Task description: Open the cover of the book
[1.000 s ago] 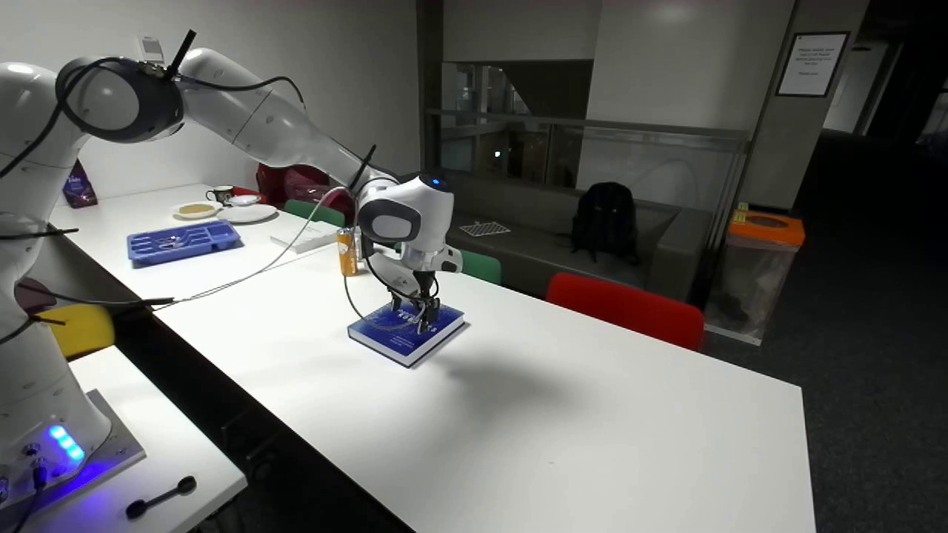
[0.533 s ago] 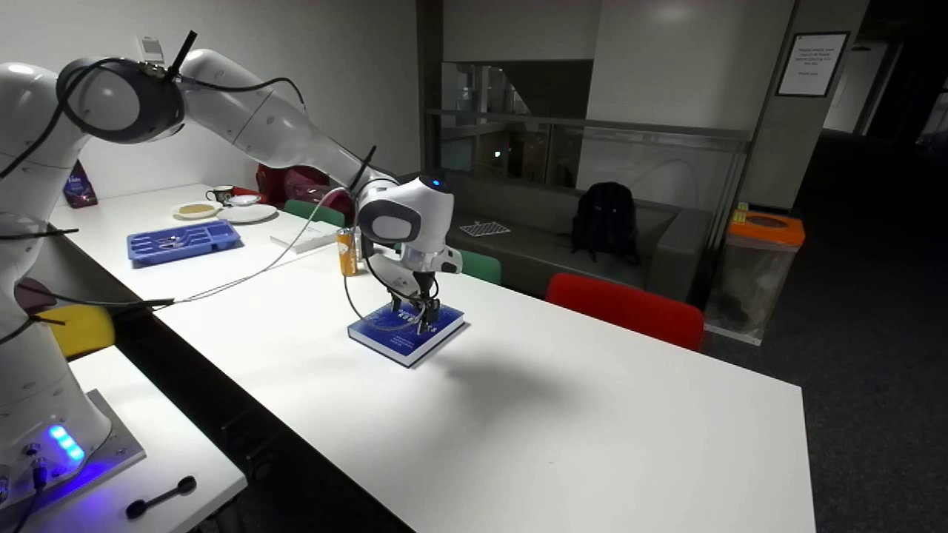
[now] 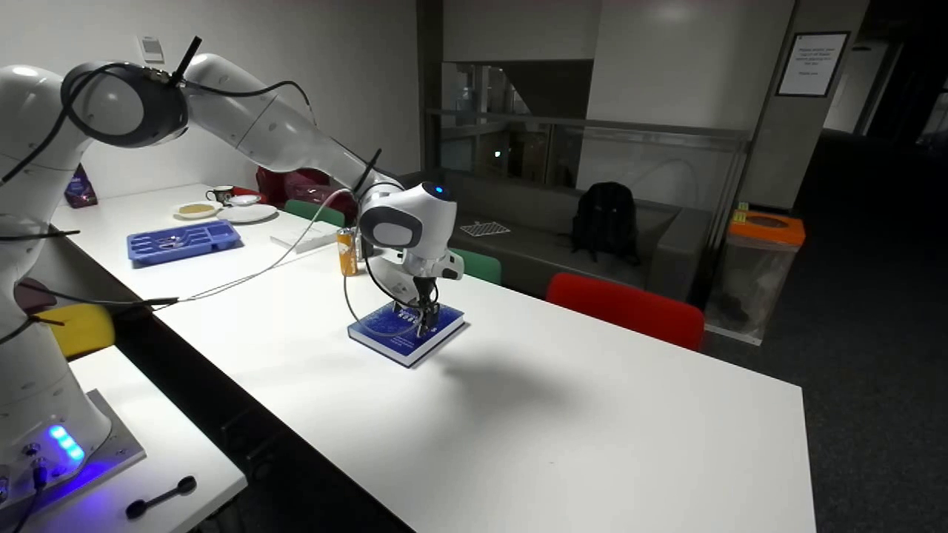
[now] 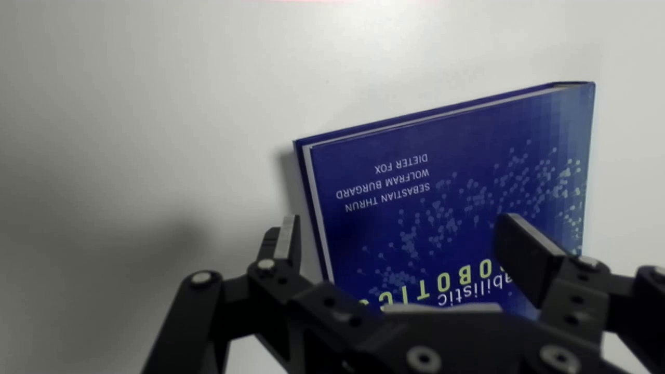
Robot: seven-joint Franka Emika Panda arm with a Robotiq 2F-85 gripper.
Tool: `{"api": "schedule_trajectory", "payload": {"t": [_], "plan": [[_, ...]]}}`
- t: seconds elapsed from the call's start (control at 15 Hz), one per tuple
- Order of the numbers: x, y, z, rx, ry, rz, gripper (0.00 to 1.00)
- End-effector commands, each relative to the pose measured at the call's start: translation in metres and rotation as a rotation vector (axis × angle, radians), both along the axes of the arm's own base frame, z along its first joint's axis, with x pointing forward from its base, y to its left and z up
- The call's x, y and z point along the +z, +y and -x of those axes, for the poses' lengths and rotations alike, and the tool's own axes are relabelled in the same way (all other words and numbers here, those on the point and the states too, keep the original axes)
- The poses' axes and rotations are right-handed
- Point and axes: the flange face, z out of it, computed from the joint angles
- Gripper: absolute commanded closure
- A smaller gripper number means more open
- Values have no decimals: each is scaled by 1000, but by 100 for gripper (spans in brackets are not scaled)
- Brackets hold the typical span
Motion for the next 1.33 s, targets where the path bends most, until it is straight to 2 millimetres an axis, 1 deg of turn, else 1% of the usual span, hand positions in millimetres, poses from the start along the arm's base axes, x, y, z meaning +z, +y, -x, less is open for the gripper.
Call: {"api": "schedule_trajectory", "payload": {"t": [0.0, 0.27, 0.47, 0.73, 0.93, 1.27], "plan": [[4, -10, -11, -60, -61, -75, 0], [0, -18, -17, -76, -82, -81, 0], [-4, -26, -15, -62, -75, -67, 0], [-12, -33, -11, -45, -63, -57, 0], [-19, -31, -8, -25, -54, -62, 0], [-30, -22, -8, -3, -43, -87, 0]]}}
